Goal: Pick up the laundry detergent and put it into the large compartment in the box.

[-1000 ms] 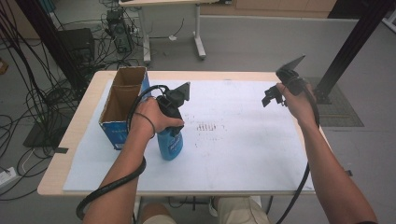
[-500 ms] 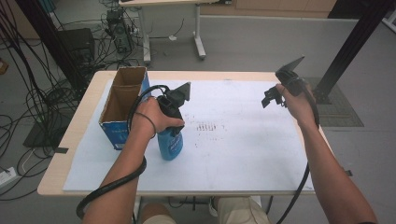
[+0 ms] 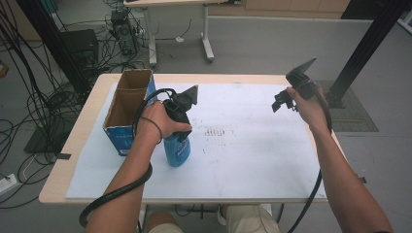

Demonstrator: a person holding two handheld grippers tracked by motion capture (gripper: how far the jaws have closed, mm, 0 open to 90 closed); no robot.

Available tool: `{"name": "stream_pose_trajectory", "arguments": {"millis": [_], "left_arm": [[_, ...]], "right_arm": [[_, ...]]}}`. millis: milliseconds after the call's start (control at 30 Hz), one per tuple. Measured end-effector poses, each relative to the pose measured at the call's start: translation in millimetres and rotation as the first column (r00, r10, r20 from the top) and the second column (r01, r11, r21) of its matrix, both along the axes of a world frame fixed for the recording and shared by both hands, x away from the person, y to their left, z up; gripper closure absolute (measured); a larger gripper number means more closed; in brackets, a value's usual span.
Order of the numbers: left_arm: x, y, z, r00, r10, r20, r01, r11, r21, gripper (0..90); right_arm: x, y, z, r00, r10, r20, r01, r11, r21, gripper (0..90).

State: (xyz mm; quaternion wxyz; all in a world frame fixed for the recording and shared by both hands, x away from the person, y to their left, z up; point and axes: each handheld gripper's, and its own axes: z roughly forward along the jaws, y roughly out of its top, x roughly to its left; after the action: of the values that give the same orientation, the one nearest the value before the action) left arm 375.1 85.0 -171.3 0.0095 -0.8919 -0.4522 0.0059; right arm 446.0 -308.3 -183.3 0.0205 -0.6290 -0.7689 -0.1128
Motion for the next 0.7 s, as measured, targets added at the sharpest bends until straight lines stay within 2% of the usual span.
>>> {"name": "stream_pose_trajectory", "arguments": {"millis": [700], "left_arm": [[-0.1, 0.5, 0.0, 1.0000, 0.000, 0.001, 0.000, 1.0000, -0.002, 37.7]], "right_arm": [[-0.7, 4.0, -1.6, 1.0000, 0.009, 0.004, -0.009, 1.0000, -0.004, 6.5]]}}
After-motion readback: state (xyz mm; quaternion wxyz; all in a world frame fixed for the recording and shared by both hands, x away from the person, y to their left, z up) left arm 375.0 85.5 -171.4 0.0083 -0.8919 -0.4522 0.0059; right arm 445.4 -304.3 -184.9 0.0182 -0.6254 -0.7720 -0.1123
